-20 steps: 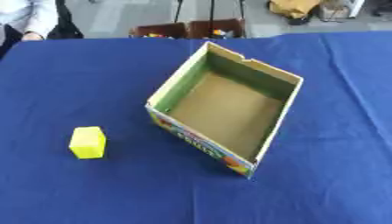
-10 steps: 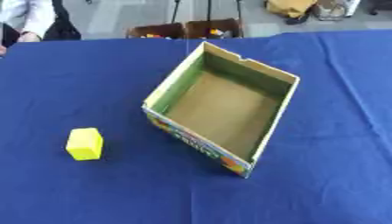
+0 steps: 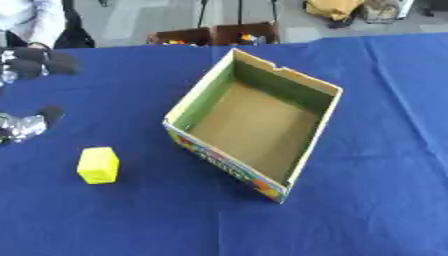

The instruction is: Pick up objects on the table and place them in the box.

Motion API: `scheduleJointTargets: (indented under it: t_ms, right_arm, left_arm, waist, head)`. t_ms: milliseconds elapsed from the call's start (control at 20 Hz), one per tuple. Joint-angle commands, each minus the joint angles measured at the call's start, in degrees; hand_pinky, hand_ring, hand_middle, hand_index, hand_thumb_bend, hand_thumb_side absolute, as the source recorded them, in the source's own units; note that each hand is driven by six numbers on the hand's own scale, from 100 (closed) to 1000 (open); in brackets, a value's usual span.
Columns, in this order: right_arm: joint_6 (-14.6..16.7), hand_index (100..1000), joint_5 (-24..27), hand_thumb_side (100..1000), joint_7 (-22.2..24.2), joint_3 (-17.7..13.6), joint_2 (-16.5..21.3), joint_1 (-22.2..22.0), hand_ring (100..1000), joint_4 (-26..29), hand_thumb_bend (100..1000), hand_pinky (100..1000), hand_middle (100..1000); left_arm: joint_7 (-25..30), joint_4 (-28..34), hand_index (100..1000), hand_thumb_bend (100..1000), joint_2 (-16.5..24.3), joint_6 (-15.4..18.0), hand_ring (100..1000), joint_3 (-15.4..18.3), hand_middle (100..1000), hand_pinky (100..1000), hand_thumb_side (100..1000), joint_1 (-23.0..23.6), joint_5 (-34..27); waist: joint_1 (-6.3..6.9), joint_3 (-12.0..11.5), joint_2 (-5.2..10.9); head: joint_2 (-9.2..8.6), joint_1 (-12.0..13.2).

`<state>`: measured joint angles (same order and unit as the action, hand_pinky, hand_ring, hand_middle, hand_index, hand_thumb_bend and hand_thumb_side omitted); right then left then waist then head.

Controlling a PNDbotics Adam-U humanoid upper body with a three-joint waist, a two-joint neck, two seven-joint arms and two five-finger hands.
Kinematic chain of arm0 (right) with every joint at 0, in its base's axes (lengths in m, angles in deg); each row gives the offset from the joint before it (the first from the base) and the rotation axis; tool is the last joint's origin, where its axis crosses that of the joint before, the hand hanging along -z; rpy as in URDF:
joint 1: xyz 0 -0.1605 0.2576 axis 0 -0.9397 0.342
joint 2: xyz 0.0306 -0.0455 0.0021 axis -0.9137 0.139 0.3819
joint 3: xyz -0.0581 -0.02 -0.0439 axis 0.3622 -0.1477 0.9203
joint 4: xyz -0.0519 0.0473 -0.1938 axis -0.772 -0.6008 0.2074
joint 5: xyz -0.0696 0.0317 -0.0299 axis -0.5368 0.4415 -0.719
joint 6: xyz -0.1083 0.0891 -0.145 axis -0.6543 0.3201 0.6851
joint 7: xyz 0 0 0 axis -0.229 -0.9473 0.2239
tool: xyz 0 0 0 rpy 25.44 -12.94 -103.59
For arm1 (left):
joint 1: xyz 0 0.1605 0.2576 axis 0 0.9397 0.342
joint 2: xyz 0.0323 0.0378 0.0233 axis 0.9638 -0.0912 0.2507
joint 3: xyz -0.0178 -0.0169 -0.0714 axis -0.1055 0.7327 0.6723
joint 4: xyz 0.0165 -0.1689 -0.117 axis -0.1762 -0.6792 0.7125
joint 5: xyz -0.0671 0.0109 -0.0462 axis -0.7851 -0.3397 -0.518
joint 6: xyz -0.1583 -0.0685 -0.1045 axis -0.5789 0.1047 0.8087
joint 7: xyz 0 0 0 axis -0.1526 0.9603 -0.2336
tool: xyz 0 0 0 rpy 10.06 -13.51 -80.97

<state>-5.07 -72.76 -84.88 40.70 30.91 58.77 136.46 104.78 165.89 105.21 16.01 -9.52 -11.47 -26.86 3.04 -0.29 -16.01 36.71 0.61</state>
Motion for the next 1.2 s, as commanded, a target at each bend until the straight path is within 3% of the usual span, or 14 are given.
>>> scheduleJointTargets:
  t_ms: [50,250,300,350,450,650,850,1050,1200]
  right_arm:
    - [0.0,825,0.8,538,0.4,0.0,0.6,0.9,746,1.0,100,757,668]
    - [0.0,825,0.9,538,0.5,0.0,0.6,0.8,746,1.0,100,757,668]
    - [0.0,824,0.9,539,0.6,0.0,0.6,0.8,746,1.0,100,758,665]
    - [0.0,824,1.0,539,0.7,0.1,0.5,0.8,746,1.0,100,758,665]
    - [-0.1,824,1.1,539,0.8,0.1,0.4,0.8,746,1.0,100,758,664]
    - [-0.2,822,1.2,540,1.0,0.1,0.4,0.7,746,1.0,100,759,662]
    - [-0.3,819,1.2,540,1.2,0.0,0.3,0.5,745,1.0,100,760,659]
    - [-0.4,818,1.3,540,1.3,-0.1,0.3,0.4,745,1.0,100,761,656]
    - [-0.5,814,1.4,539,1.3,-0.1,0.3,0.3,745,1.0,100,761,654]
  left_arm:
    - [2.2,-2.1,1000,190,1.0,0.0,868,-1.4,955,726,875,-1.9,-1.6]
    - [3.4,-3.7,1000,190,0.7,0.3,868,-2.0,955,726,875,-2.9,-2.9]
    - [3.8,-4.3,1000,499,0.8,0.5,882,-2.5,972,748,970,-2.8,-2.7]
    - [4.4,-5.2,1000,508,0.7,0.7,882,-3.4,973,749,973,-3.0,-2.2]
    - [5.8,-7.2,1000,637,0.2,1.1,891,-5.0,989,770,998,-3.8,-0.9]
    - [8.7,-10.8,1000,705,-0.9,1.0,888,-6.8,1000,768,1000,-5.0,0.8]
    - [11.7,-13.8,1000,791,-2.0,-1.3,861,-7.5,968,731,990,-6.0,0.7]
    - [13.4,-14.8,1000,787,-2.5,-3.5,864,-8.2,989,738,950,-6.3,1.1]
    - [13.5,-15.6,1000,720,-2.9,-4.6,860,-9.0,1000,731,883,-6.1,0.4]
  waist:
    - [0.94,0.1,2.08]
    - [0.96,0.2,2.08]
    - [1.03,0.4,1.98]
    - [1.07,0.6,1.95]
    - [1.11,0.7,1.91]
    - [1.11,0.9,1.81]
    - [1.04,1.0,1.67]
    - [1.06,1.0,1.54]
    - [1.07,1.0,1.48]
  head:
    - [-0.51,0.4]
    - [-0.59,0.4]
    - [-0.70,0.7]
    - [-0.75,0.8]
    - [-0.95,0.9]
    - [-1.15,1.1]
    - [-1.27,1.1]
    - [-1.22,1.2]
    - [-1.21,1.2]
